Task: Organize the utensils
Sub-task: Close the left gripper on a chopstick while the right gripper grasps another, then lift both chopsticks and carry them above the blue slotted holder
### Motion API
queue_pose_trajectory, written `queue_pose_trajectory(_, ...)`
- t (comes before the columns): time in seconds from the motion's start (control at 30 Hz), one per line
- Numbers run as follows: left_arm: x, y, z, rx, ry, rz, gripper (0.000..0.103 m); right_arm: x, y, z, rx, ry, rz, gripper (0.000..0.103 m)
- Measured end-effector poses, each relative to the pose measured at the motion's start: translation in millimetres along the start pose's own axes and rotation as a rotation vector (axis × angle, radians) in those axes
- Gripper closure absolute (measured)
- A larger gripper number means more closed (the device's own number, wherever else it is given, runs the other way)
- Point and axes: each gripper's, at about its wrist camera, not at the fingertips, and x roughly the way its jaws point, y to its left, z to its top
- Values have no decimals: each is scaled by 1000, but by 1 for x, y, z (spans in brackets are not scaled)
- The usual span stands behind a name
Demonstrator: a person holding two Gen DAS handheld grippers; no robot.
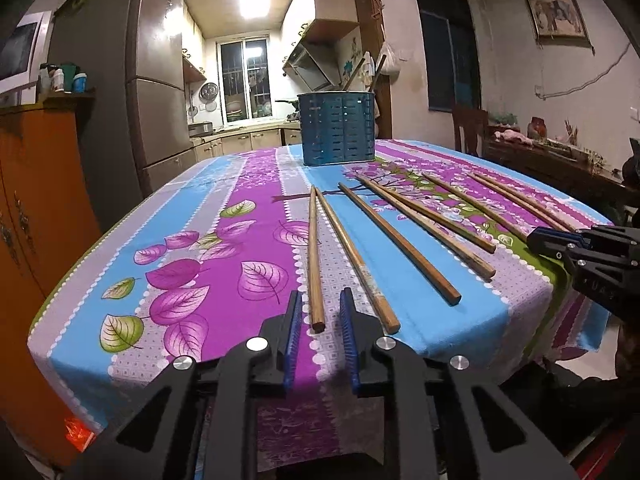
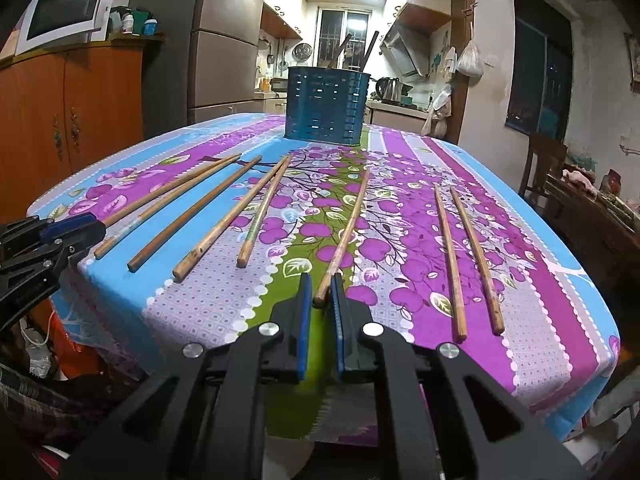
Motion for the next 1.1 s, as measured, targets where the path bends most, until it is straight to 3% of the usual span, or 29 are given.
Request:
queue_pose_trajectory(0.5,-5,2,-1,-30,3,10,95,-8,-14,1,36,-10,-16,98)
queue_pose_trajectory(0.8,-32,14,18,-43,-62,57,95,-42,-12,22,-81,-136,-78,98)
queue_pose_trajectory(1.1,-62,27,64,-27,-142,69,95,-75,-18,68,-155,-259,-64,98)
